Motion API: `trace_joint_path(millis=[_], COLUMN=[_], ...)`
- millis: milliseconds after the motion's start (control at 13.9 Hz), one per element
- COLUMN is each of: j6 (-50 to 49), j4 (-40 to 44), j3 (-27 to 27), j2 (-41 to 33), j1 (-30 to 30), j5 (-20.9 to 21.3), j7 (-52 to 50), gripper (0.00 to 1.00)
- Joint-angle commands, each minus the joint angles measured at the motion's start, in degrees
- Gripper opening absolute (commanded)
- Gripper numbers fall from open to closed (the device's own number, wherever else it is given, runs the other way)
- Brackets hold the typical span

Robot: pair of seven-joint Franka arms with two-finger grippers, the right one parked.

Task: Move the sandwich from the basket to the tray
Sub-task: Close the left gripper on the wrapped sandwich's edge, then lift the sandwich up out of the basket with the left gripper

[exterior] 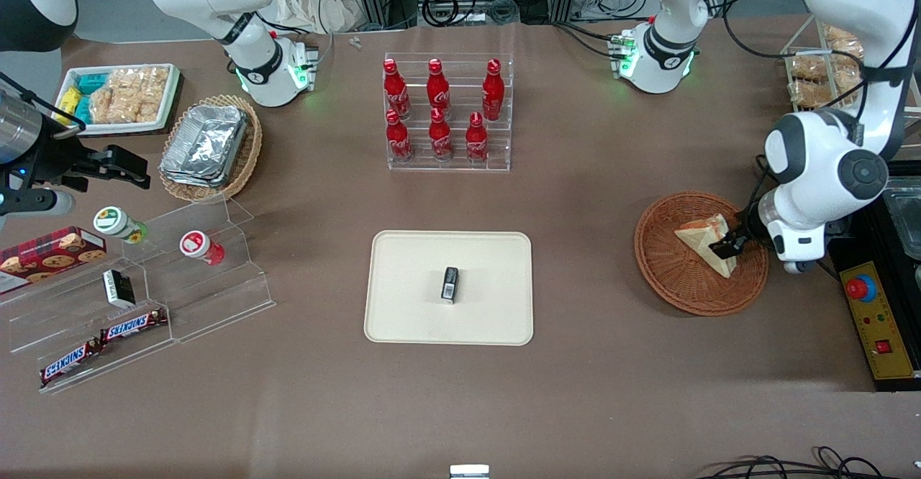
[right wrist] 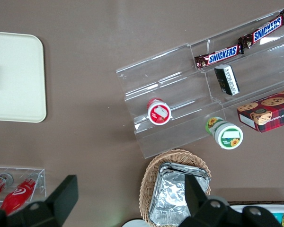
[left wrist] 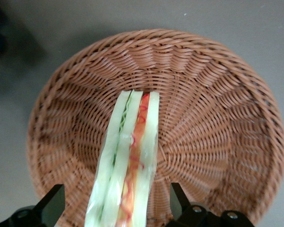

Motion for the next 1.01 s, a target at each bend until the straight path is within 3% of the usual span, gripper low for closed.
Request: trace_joint_path(millis=[0,144,216,288,360,649,793,937], j6=[7.91,9.61,9.52,9.17,8.47,-6.95,-20.12,-31.91], j4=[-2.79,-3.33,-3.42,-3.51,-3.51,-0.1,8.31,20.6], j3=[-0.62,-0.62,-0.62,-0.62,-0.62,-0.8,-1.15,-3.85], j2=[2.95,3.75,3.66,3.4,3.14,-6.59,-9.17,-7.86], j1=[0.51,0.51,0.51,0.51,0.51,0.51,-0.01,-0.89], j5=[0.56,0.56,0.56,0.56,0.56,0.3,-0.67,-5.91], j7=[-1.62,-1.62,-1.88,-2.49,-1.98,4.33,7.86,11.02], gripper=[1.0,0.99,0.69,0.19,0.0,0.0,0.0,0.0])
